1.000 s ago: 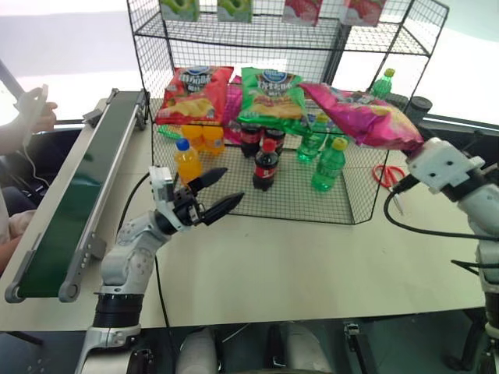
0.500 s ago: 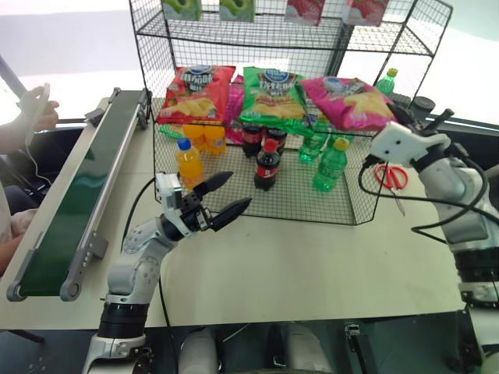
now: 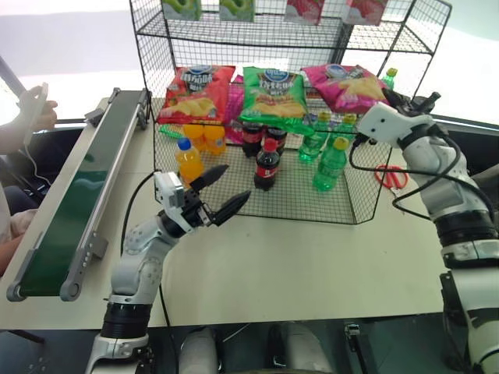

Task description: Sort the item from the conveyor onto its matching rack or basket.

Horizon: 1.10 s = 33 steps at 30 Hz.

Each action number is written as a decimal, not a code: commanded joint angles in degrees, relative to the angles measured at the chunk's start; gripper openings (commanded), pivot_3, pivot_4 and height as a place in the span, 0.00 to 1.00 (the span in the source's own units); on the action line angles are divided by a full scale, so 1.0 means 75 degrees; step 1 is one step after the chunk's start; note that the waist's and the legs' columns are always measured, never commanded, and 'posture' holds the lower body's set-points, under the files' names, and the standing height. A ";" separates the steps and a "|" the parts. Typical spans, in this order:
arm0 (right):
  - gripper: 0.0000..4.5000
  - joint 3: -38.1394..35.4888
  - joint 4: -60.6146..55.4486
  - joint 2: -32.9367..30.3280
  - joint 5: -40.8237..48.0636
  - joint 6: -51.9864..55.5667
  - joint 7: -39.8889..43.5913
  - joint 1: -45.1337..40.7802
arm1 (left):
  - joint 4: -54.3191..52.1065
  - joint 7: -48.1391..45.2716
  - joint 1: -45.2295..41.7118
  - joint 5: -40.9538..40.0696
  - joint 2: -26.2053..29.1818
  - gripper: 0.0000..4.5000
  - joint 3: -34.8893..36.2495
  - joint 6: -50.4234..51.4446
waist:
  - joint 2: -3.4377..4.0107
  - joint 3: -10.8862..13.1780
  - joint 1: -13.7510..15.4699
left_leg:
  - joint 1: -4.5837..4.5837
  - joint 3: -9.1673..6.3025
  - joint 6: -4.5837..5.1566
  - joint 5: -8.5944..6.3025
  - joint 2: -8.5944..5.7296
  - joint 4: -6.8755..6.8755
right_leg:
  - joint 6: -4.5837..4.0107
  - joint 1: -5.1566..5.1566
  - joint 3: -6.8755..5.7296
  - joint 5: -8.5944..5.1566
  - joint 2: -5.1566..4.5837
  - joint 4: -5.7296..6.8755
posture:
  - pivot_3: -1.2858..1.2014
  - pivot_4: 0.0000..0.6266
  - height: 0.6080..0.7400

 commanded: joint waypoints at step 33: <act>0.99 -0.1624 -0.3303 -0.0688 0.3719 0.2035 0.3872 0.1305 | -0.0153 0.0073 0.0112 0.0341 0.0031 1.00 -0.0401 -0.0302 | 0.0009 0.0005 0.0011 | 0.0000 -0.0011 0.0026 -0.0015 0.0001 -0.0001 | 0.0006 0.0006 -0.0007 0.0005 0.0000 -0.0009 | 0.52 0.24 0.90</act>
